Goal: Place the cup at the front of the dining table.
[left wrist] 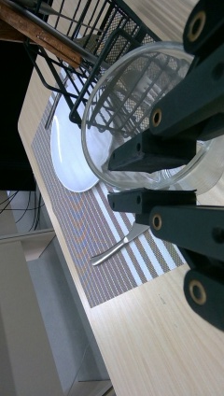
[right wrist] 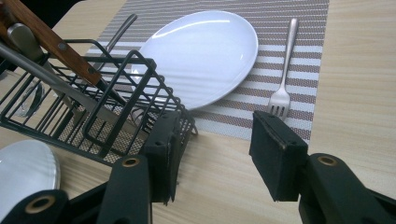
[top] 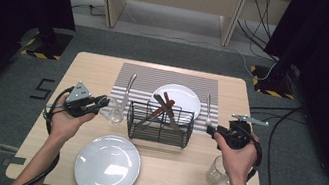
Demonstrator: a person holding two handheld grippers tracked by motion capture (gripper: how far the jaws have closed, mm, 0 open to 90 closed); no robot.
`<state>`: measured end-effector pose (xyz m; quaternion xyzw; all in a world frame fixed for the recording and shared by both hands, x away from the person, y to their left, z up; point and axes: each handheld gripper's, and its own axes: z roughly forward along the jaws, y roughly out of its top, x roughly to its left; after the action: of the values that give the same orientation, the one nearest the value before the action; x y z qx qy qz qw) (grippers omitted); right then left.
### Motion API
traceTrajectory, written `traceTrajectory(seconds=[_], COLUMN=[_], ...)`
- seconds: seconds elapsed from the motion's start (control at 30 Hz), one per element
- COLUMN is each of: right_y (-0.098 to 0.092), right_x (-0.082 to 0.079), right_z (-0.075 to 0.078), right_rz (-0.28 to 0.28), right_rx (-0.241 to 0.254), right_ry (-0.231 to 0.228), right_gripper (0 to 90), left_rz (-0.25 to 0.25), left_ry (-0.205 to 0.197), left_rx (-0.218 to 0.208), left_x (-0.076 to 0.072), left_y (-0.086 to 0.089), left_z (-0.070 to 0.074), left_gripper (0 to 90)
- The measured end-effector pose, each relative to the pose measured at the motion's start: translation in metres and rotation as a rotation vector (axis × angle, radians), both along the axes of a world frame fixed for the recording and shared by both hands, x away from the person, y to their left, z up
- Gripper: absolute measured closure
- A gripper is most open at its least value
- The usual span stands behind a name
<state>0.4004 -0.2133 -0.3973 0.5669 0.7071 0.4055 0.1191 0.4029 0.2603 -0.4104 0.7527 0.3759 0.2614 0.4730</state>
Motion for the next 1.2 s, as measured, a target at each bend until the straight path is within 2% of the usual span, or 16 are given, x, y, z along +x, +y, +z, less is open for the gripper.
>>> traceTrajectory(seconds=[1.2], right_y=[0.002], right_x=[0.001], right_z=[-0.002], right_rz=[0.008], right_rx=[-0.005], right_ry=[0.002], right_gripper=[52.9], left_rz=[0.017], left_ry=[-0.003], left_rx=[-0.004], left_x=[0.015], left_y=[-0.001], left_z=[-0.001], left_gripper=[79.1])
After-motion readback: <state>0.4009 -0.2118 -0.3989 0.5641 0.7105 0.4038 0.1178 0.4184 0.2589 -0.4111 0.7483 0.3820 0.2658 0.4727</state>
